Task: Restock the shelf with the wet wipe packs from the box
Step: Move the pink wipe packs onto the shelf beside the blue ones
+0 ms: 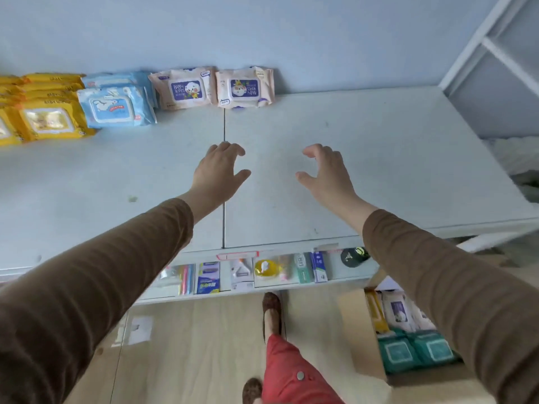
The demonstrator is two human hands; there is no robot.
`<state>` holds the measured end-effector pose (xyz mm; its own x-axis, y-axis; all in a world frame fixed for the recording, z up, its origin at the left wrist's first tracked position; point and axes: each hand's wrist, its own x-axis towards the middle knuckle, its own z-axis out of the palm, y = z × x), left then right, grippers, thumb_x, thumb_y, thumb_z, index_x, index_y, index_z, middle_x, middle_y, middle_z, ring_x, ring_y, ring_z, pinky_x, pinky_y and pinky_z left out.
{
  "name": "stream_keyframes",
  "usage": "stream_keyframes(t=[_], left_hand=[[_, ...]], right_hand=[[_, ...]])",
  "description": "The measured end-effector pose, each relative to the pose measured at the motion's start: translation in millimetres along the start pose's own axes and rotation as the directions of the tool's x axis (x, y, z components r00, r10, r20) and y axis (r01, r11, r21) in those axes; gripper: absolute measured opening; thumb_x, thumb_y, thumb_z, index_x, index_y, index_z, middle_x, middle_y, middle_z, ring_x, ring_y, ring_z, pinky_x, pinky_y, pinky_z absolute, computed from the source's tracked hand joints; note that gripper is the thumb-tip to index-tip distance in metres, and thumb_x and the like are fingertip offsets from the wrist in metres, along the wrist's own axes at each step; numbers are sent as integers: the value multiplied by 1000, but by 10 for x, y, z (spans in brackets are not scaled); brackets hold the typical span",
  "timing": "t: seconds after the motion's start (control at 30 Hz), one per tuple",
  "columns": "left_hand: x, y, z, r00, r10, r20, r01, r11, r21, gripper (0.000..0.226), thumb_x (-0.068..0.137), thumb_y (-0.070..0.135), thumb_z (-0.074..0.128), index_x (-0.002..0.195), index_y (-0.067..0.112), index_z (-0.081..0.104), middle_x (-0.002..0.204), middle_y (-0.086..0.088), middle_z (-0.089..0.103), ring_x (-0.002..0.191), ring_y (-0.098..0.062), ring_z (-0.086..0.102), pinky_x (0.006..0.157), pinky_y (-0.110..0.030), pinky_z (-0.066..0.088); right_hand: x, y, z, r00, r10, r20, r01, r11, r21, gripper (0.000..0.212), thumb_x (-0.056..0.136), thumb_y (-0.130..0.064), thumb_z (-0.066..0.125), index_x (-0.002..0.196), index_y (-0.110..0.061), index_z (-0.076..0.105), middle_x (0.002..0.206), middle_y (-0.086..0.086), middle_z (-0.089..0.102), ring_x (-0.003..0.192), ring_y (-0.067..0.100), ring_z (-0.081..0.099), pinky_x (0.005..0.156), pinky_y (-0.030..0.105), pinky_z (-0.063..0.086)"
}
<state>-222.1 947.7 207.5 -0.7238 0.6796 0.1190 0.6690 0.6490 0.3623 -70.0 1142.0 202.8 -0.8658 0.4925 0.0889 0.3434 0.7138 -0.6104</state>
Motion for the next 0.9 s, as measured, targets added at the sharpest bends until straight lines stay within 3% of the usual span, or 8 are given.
stream_keyframes(t=[0.27, 0.43, 0.57, 0.7, 0.8, 0.9], left_hand=[[-1051, 1380, 534, 976, 216, 19, -210, 964, -165, 38, 91, 31, 65, 125, 19, 57, 123, -1, 57, 116, -22, 48, 93, -35, 43], [-1429, 2405, 1231, 941, 334, 63, -311, 921, -236, 34, 89, 26, 66, 121, 20, 60, 119, 0, 59, 112, -22, 50, 83, -31, 41], [-1652, 3161, 2011, 922, 343, 181, -294, 923, -250, 32, 88, 25, 65, 119, 19, 62, 118, 0, 60, 112, -24, 51, 90, -37, 45], [-1820, 3750, 2918, 891, 276, 361, -216, 956, -199, 37, 89, 25, 65, 125, 20, 58, 129, -2, 57, 120, -24, 49, 93, -41, 46], [-1891, 4013, 3629, 831, 214, 513, -176, 977, -122, 43, 88, 22, 62, 130, 20, 55, 129, -2, 56, 121, -24, 47, 93, -42, 46], [-1919, 4105, 4357, 764, 203, 613, -232, 972, -32, 51, 86, 21, 61, 135, 19, 51, 135, -3, 53, 125, -25, 46, 96, -41, 45]], right_hand=[[-1696, 875, -833, 990, -29, -137, 20, 998, -67, 29, 95, -23, 59, 123, -19, 58, 120, -5, 59, 114, 16, 48, 97, 32, 40], [-2485, 1977, -1241, 978, 115, -171, -126, 990, -57, 21, 96, -19, 58, 116, -16, 62, 112, 0, 62, 108, 20, 53, 91, 38, 46], [-3072, 2994, -1399, 948, 299, -111, -299, 954, 17, 22, 96, -18, 59, 117, -17, 61, 114, 0, 62, 106, 20, 55, 89, 38, 49], [-3533, 4063, -1392, 865, 502, 27, -502, 861, 86, 23, 95, -20, 62, 118, -18, 60, 114, -1, 64, 104, 16, 60, 88, 32, 49], [-3803, 4851, -1259, 743, 647, 169, -665, 741, 86, 32, 96, -23, 61, 126, -15, 56, 120, 3, 64, 110, 20, 61, 92, 35, 48], [-3955, 5537, -986, 635, 726, 265, -767, 633, 103, 41, 95, -23, 62, 134, -14, 53, 128, 6, 63, 115, 19, 60, 87, 27, 43]])
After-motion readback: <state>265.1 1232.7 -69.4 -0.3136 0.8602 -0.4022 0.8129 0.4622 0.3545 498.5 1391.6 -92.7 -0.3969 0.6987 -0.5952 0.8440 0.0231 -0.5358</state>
